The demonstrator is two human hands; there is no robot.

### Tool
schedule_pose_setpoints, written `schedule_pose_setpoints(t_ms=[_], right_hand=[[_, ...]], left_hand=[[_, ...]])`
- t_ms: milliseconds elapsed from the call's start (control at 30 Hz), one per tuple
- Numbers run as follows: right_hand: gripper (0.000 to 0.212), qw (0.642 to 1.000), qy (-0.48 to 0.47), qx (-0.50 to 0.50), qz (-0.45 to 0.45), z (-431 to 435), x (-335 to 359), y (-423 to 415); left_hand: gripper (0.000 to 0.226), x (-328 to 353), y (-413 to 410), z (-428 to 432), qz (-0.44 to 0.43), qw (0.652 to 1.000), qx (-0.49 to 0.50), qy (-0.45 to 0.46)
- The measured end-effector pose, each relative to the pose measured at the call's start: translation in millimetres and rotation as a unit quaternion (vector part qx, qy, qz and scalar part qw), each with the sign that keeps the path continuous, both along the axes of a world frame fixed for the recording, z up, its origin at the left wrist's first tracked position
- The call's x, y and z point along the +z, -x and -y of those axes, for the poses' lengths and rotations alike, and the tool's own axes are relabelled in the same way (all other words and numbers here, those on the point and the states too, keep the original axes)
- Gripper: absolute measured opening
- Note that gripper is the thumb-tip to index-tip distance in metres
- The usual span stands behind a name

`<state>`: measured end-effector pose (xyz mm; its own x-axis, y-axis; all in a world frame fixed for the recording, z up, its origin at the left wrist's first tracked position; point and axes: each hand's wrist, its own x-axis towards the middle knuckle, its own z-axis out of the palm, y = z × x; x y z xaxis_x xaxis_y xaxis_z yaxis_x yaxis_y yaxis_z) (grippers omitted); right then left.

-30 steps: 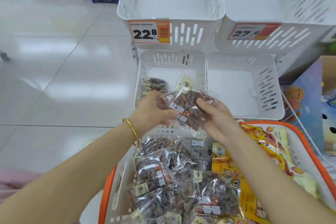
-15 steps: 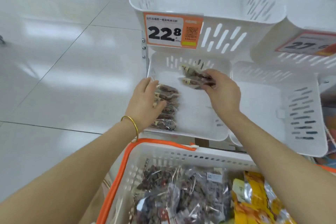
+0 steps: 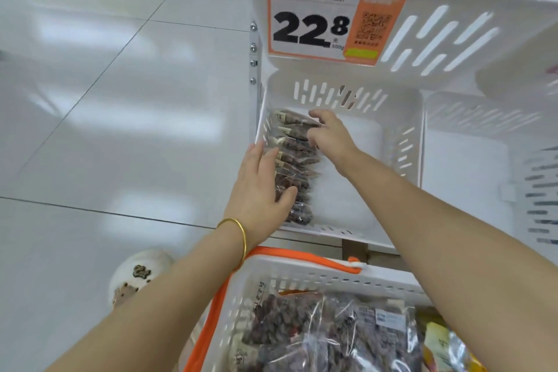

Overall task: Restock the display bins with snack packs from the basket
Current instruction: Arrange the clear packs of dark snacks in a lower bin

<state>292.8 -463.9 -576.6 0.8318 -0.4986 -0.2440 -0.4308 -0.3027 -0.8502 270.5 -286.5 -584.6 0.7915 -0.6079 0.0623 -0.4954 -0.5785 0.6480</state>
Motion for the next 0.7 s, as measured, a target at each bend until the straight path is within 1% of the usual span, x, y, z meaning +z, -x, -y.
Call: schedule_pose_setpoints(t_ms=[67,200,300,433,500,600,667,700], right_hand=[[0.059,1.000,-0.013,0.006,0.003,-7.1,0.6,-0.5],[0.065,0.999,0.009,0.032,-0.026,-4.5,1.4,2.6],[0.068,0.999,0.017,0.044,-0.022,2.0,8.6,14.9],[0.069,0.995,0.071,0.076,-0.009,-1.5,30.5,58.2],[0.062,0.994,0.081,0.069,0.021,-11.6,50.3,98.5],[0.046,0.993,0.063,0.059,0.080,-37.7,77.5,174.7],[0.035,0.992,0.055,0.082,0.083,-53.5,84.7,225.2],[0.032,0.991,0.050,0.107,0.064,-60.4,85.0,245.2]], left_hand=[[0.064,-0.2,0.2,-0.3,-0.002,1.000,0.001,-0.002],[0.064,-0.6,0.6,-0.8,0.000,1.000,0.000,-0.012],[0.062,2.0,0.6,-2.1,0.005,1.000,0.002,-0.020],[0.057,23.8,12.6,-9.9,0.018,0.999,0.015,-0.022],[0.056,42.7,25.7,-15.6,0.038,0.999,0.013,-0.022],[0.054,70.5,54.6,-24.2,0.059,0.998,-0.006,-0.035],[0.053,84.9,78.0,-28.5,0.070,0.995,-0.034,-0.060],[0.052,91.5,90.1,-31.4,0.077,0.994,-0.048,-0.068]])
